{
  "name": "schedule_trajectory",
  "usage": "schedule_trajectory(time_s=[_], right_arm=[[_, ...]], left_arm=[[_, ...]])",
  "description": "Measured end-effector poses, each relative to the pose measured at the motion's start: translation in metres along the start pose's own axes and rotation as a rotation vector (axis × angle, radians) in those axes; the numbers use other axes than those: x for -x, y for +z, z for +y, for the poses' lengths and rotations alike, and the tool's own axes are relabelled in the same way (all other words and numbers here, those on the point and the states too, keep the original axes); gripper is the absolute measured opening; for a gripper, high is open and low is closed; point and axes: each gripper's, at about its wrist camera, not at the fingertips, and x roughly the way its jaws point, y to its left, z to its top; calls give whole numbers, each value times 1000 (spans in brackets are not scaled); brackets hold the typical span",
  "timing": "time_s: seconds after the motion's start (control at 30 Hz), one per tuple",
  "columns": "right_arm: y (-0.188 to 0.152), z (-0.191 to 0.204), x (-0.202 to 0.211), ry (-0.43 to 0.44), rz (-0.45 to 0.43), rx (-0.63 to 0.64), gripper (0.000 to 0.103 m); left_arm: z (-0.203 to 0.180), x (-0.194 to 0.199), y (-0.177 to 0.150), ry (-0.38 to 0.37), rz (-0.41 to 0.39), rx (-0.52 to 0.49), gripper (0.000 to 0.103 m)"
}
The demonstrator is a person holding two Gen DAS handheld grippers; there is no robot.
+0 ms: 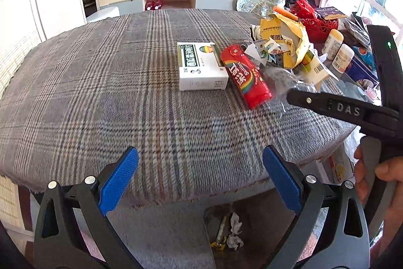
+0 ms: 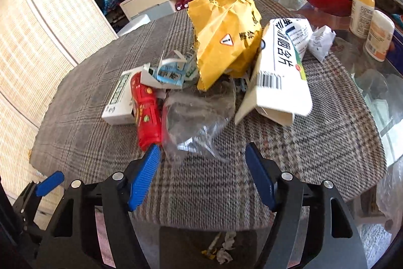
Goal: Collect trash
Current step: 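Grasp a clear plastic bag with the right tool while the left tool grasps the red can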
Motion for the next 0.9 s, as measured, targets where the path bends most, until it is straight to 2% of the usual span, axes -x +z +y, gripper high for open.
schedule_trajectory(time_s=[0.07,0.13,0.2,0.33,0.4,0.47,0.53,0.7,0.9], right_arm=[[5,1,-5,4,-4,-6,71],[11,0,-12,11,2,-11,64],[16,1,-16,13,15,7,51],[17,5,-12,-4,12,85,44],[15,4,-5,-24,4,121,38],[13,0,2,-26,2,137,33],[11,-8,12,-16,-3,130,32],[7,-33,35,-24,-17,111,31],[-1,-47,44,-4,-3,105,31]], left_arm=[[-3,-5,4,-5,2,-3,94],[-5,-10,9,-12,3,-4,94],[-8,-14,13,-21,1,-4,94],[-16,-24,22,-45,0,-5,93],[-22,-29,27,-58,-4,-10,90],[-29,-36,32,-78,6,-15,75],[-34,-42,36,-93,19,-20,68],[-49,-54,46,-105,16,-11,67],[-63,-75,60,-101,30,15,49]])
